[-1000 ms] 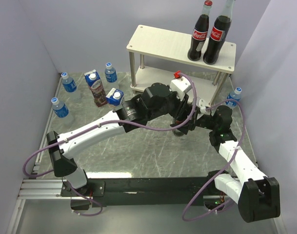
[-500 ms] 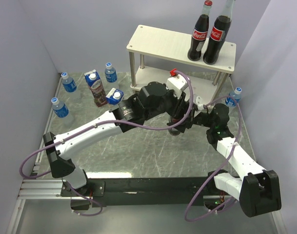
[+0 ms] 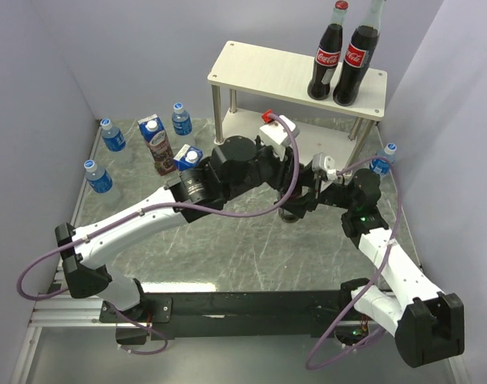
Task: Place and organize the beverage onto the shelf
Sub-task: Pick up the drink from the center of the board.
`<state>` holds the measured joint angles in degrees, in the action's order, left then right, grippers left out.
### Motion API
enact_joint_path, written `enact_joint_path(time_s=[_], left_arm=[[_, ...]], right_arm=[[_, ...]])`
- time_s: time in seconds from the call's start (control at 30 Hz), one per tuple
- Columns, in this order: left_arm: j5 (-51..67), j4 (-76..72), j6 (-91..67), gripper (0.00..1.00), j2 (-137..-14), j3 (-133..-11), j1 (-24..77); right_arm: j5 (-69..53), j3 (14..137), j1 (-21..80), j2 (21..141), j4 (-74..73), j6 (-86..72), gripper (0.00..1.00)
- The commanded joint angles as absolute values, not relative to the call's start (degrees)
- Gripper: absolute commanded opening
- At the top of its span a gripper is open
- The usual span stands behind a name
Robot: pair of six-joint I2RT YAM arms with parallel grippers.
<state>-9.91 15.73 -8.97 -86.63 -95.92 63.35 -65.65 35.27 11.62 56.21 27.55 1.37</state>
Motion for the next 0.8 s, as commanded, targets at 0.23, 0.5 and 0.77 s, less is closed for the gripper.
enact_joint_path(time_s=[0.23, 0.5, 0.77], left_arm=[[-3.9, 0.4, -13.4, 0.68, -80.3, -95.9, 64.1], [-4.7, 3.0, -11.2, 0.92, -78.1, -98.6, 64.1], [-13.3, 5.7, -5.7, 0.97, -65.7, -87.5, 64.1]], right_arm=[[-62.8, 38.2, 11.7, 51.9, 33.1, -8.0, 0.00], [-59.4, 39.8, 10.0, 49.0, 29.3, -8.4, 0.00], [-55.5, 53.0, -4.8, 46.6, 13.4, -9.2, 0.00]])
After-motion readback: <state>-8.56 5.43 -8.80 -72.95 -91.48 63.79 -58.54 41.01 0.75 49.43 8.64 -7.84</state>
